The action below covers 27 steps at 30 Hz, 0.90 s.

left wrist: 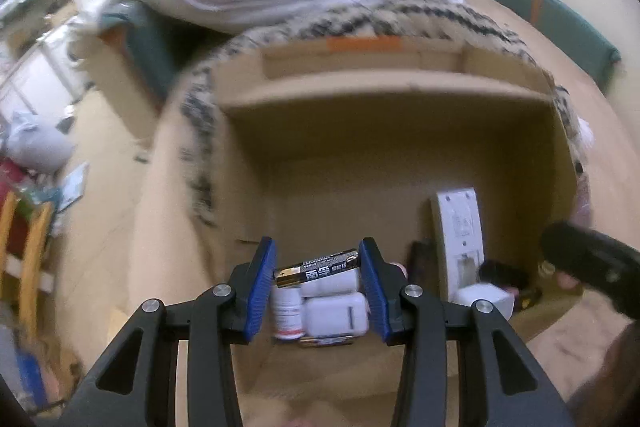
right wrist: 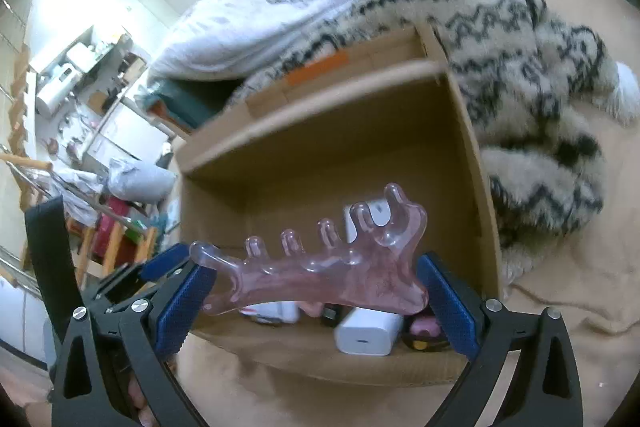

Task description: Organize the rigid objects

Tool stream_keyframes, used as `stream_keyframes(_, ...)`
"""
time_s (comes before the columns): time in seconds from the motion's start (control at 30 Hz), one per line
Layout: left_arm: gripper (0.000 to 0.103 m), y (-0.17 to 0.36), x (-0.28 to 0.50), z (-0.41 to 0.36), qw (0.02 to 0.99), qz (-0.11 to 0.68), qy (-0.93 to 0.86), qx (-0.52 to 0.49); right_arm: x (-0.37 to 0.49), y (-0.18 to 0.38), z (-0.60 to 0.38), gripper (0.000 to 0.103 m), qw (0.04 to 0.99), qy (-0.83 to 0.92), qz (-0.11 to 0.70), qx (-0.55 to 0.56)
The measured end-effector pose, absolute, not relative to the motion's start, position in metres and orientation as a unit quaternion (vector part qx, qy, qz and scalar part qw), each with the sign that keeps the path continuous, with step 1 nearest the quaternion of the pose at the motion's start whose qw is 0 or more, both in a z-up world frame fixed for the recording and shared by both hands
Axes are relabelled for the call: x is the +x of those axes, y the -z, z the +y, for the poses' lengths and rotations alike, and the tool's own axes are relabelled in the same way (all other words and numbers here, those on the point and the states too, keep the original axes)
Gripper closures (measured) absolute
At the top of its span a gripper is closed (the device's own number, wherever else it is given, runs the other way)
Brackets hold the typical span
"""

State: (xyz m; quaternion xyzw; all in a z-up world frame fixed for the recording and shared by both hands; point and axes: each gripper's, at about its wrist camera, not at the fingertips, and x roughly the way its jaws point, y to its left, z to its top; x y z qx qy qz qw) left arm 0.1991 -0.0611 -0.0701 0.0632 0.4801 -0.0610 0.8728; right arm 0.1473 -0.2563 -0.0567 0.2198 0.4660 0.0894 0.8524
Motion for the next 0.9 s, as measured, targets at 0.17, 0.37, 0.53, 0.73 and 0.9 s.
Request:
stream_keyframes(0.17, 0.064, 0.087, 0.202, -0.067, 0.863, 0.497, 0.067, 0.055, 0.156, 0.071, -0.254, 0.0, 0.843, -0.083, 0.481, 0.224)
stream_keyframes(0.37, 0.064, 0.099, 0.204, -0.072, 0.859, 0.503, 0.052, 0.078, 0.164, 0.076, -0.244, 0.0, 0.849, -0.071, 0.487, 0.193)
stream_keyframes(0.53, 0.064, 0.101, 0.207, -0.065, 0.857, 0.51, 0.04, 0.066, 0.164, 0.075, -0.243, 0.0, 0.851, -0.068, 0.485, 0.192)
stream_keyframes(0.73, 0.035, 0.098, 0.205, -0.062, 0.861, 0.504, 0.043, 0.056, 0.164, 0.072, -0.248, 0.0, 0.859, -0.051, 0.467, 0.204)
stream_keyframes(0.9, 0.003, 0.088, 0.199, -0.061, 0.854, 0.514, 0.085, 0.014, 0.155, 0.059, -0.256, 0.0, 0.87, -0.053, 0.434, 0.227)
